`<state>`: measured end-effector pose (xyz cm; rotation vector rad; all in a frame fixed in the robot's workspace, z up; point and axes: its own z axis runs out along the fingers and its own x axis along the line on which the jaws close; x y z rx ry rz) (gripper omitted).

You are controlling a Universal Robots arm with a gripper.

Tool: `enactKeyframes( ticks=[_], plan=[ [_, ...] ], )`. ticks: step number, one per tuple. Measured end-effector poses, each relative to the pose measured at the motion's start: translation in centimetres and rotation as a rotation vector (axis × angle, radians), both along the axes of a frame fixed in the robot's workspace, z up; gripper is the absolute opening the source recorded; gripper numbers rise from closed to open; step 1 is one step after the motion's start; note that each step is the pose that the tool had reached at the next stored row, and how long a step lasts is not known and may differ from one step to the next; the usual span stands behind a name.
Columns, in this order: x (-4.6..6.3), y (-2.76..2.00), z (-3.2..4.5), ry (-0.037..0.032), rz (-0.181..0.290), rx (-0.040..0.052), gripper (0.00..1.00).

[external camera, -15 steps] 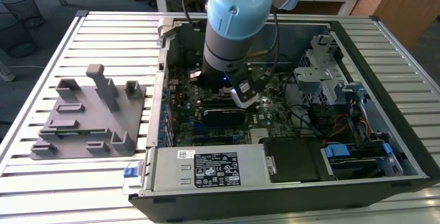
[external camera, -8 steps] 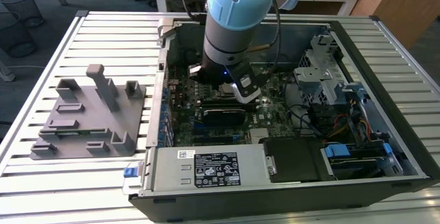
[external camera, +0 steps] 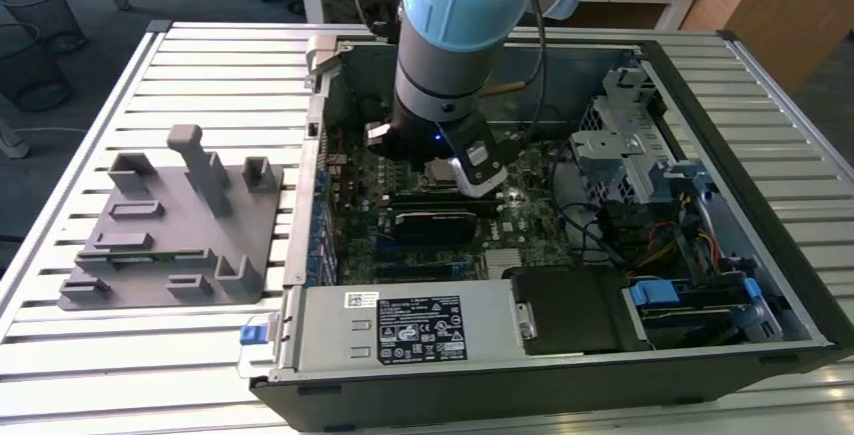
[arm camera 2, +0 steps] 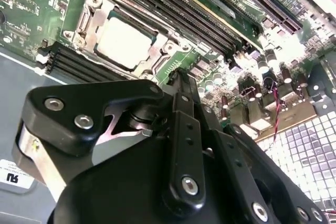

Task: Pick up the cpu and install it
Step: 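Install the second cpu locking lever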

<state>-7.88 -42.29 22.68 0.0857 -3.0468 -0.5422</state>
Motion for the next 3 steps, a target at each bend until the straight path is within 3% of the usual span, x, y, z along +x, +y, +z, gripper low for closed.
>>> enactKeyframes(
  ticks=[3],
  plan=[
    [0.00,0.00,0.01,0.0001,0.000,0.0000,0.11]
  ],
)
